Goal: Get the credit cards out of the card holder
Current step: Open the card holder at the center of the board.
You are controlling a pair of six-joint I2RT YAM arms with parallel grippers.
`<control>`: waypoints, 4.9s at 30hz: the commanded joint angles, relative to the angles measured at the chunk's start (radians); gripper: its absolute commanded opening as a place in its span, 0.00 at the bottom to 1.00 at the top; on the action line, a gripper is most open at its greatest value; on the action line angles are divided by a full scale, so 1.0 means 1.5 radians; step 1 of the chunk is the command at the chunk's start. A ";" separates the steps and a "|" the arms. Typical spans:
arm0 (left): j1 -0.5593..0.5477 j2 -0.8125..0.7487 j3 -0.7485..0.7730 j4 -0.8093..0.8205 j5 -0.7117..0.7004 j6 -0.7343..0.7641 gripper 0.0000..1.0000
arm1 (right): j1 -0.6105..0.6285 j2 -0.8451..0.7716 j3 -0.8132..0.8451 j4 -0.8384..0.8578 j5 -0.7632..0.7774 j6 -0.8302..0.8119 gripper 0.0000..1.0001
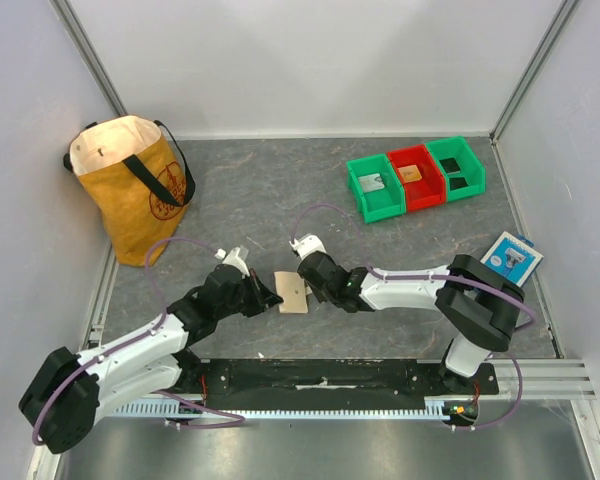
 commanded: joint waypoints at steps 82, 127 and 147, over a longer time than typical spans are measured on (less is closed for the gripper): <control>-0.146 0.396 0.412 -0.428 -0.392 0.178 0.33 | -0.200 -0.179 -0.294 0.320 -0.212 0.209 0.00; -0.074 0.391 0.266 -0.136 -0.193 0.168 0.08 | -0.216 -0.063 -0.100 0.223 -0.397 0.076 0.22; -0.061 0.269 0.228 -0.104 -0.179 0.130 0.37 | -0.172 0.030 -0.030 0.208 -0.536 0.055 0.22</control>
